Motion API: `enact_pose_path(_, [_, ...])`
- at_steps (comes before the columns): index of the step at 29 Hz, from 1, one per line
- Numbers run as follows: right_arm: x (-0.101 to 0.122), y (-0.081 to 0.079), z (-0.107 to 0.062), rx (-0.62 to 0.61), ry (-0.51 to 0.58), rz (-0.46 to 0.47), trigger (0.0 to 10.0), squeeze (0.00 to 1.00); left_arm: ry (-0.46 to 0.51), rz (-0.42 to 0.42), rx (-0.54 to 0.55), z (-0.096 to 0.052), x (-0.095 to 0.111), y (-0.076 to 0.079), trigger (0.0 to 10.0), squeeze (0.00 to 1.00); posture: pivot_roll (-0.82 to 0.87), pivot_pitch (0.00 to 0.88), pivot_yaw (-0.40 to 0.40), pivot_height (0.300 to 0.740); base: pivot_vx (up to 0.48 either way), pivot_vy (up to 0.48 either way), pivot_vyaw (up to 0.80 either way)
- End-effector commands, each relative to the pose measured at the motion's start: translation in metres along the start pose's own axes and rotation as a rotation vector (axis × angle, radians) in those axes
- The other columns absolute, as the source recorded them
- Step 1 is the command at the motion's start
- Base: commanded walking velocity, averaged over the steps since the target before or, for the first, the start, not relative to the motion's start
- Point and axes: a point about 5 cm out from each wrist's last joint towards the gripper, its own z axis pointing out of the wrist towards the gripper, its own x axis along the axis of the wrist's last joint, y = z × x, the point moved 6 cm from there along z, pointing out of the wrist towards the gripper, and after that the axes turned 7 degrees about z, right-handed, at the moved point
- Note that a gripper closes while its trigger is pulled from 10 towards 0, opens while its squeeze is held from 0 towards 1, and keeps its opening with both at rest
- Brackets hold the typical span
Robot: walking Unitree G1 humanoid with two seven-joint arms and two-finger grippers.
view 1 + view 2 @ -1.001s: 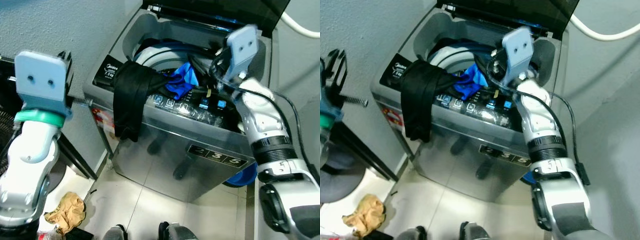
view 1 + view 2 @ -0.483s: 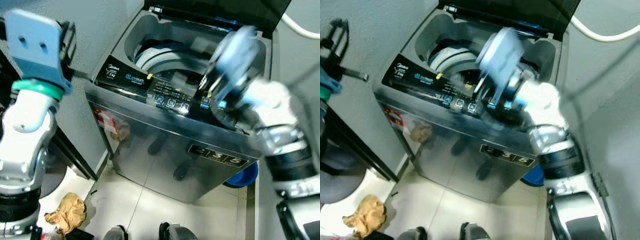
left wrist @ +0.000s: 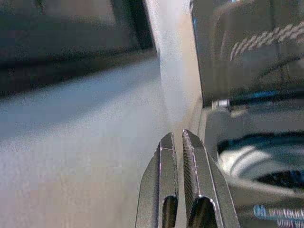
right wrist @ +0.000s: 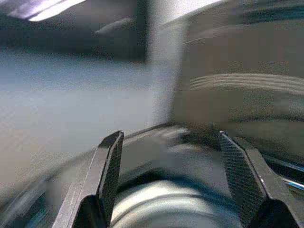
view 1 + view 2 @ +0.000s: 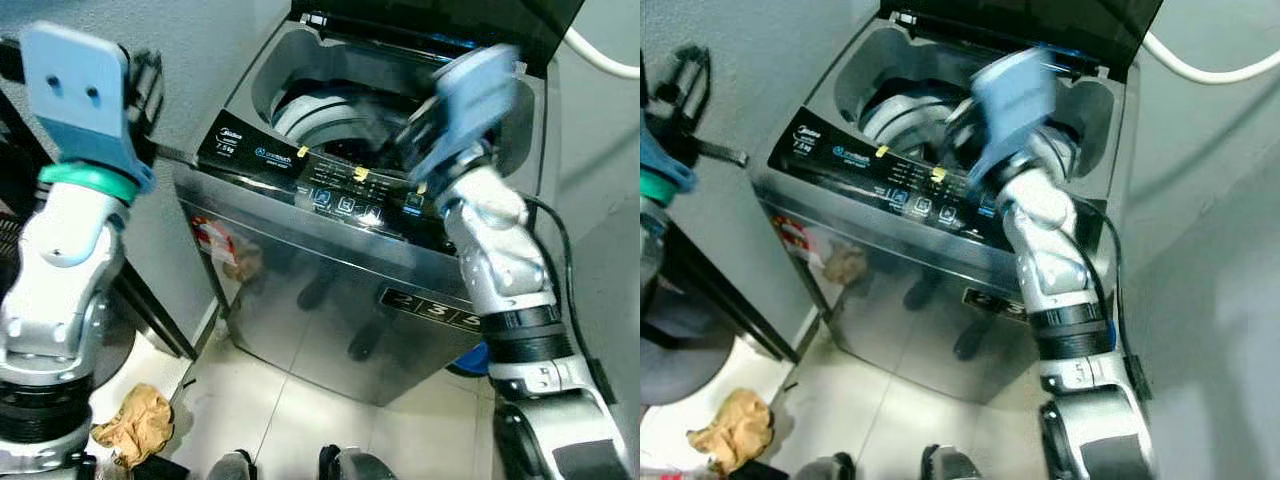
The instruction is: Clothes washing
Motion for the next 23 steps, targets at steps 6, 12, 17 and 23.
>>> enact_pose_path(6, [0.009,-0.006,-0.003,-0.073,0.068,0.013,10.0,0.00,0.001,-0.035,0.005,0.012,-0.007,0.003,10.0,0.00,0.06,0.085,0.018,0.740,0.000,0.000,0.00])
enact_pose_path(12, [0.006,-0.012,-0.006,-0.080,0.064,0.038,10.0,0.00,-0.001,-0.041,0.024,0.014,-0.009,0.001,10.0,0.00,0.06,0.077,0.017,0.740,0.000,0.000,0.00])
enact_pose_path(17, [0.005,-0.014,-0.007,-0.100,0.065,0.062,10.0,0.00,0.006,-0.049,0.027,0.015,-0.009,0.001,10.0,0.00,0.05,0.068,0.022,0.740,0.000,0.000,0.00])
enact_pose_path(23, [0.005,-0.017,-0.008,-0.097,0.065,0.077,10.0,0.00,0.015,-0.051,0.025,0.017,-0.009,0.002,10.0,0.00,0.05,0.066,0.025,0.740,0.000,0.000,0.00])
